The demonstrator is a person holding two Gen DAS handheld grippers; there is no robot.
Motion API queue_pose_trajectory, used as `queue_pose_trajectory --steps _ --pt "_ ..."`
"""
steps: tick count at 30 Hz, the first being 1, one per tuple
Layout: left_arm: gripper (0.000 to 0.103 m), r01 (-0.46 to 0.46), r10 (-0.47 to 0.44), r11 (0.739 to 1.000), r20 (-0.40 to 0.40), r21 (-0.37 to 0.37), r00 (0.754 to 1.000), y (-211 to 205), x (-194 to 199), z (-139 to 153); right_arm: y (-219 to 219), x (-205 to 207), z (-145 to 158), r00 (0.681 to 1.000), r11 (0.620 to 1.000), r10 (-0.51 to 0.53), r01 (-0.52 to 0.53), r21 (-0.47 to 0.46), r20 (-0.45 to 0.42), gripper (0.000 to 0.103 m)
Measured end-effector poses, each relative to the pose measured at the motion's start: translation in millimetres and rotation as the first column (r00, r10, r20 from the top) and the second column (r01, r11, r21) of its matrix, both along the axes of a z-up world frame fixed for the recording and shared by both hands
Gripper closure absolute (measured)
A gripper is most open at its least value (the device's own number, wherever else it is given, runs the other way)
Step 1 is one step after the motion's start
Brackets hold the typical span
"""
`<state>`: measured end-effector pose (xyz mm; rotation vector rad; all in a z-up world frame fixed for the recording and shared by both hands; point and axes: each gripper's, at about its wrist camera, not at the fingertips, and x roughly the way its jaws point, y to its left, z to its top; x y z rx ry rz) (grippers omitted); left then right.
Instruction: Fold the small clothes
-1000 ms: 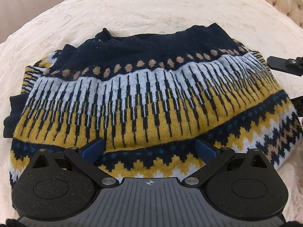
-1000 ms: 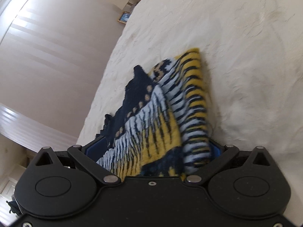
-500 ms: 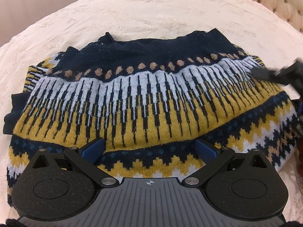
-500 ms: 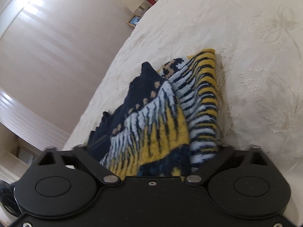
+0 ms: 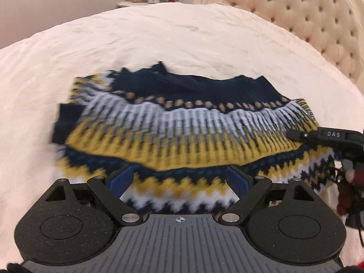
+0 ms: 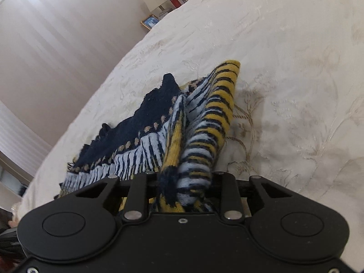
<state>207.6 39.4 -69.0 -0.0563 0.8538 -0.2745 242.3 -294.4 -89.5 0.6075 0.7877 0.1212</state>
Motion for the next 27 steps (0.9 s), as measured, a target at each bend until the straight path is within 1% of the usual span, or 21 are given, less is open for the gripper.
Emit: queue_pose_trajectory --steps 3,8,13,15,18,21,25,27 --pt "0.014 -0.008 0.008 1.0 -0.014 -0.009 1.0 23.6 -0.5 0.0 13.9 2.7 21.5 1.0 0.997 0.009 -0.01 -0.073 -0.015 0.069" --pt "0.014 -0.02 0.02 0.999 0.0 -0.026 1.0 58.8 -8.8 -0.8 43.9 8.1 59.6 0.999 0.984 0.053 -0.054 -0.17 -0.013 0.069" --pt "0.014 -0.024 0.024 0.999 0.008 -0.032 1.0 82.5 -17.0 1.6 82.3 17.7 86.6 0.996 0.977 0.087 -0.086 -0.194 -0.001 0.07" --pt "0.014 -0.022 0.023 0.999 0.008 -0.048 1.0 90.9 -20.0 2.8 103.0 24.4 93.6 0.994 0.973 0.111 -0.108 -0.205 0.005 0.07" --pt "0.014 -0.008 0.009 0.998 0.014 -0.065 1.0 101.2 -23.2 5.1 135.6 35.1 99.7 0.988 0.964 0.155 -0.149 -0.219 0.008 0.07" --pt "0.014 -0.012 0.014 0.996 0.029 -0.087 0.999 110.3 -25.8 4.9 165.9 43.1 100.9 0.98 0.958 0.199 -0.193 -0.213 0.008 0.07" --pt "0.014 -0.031 0.036 0.989 0.031 -0.146 0.999 121.7 -24.7 0.2 208.5 53.6 93.4 0.967 0.942 0.253 -0.25 -0.222 -0.014 0.07" --pt "0.014 -0.037 0.042 0.987 0.027 -0.155 0.999 124.5 -24.3 -3.4 227.7 58.3 85.4 0.961 0.932 0.273 -0.274 -0.239 -0.04 0.07"
